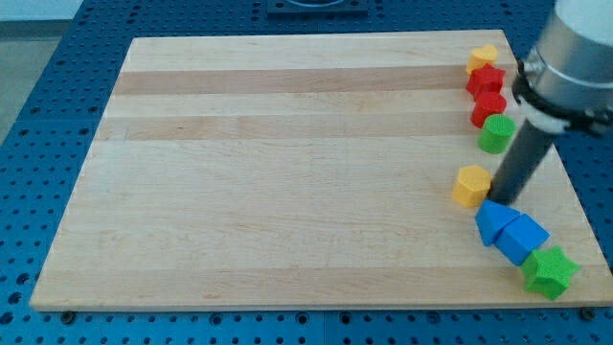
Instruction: Move the red circle into the green circle
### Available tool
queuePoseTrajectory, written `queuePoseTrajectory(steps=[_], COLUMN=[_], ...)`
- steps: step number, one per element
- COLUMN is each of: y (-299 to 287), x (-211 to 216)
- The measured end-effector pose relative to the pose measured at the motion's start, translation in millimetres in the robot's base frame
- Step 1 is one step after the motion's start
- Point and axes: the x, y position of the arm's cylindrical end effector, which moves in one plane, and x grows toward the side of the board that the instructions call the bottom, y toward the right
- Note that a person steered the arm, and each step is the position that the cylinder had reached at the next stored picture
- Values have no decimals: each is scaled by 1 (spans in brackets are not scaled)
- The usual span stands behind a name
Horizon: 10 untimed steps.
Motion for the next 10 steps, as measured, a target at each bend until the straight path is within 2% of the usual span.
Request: queuePoseTrajectory(steps=[1, 2, 3, 4, 5, 6, 7, 8, 9, 10], y=[41, 99, 117, 120, 103, 92, 70, 30, 4, -14], x=[-84, -110, -103, -130, -249, -293, -285, -252, -238, -203])
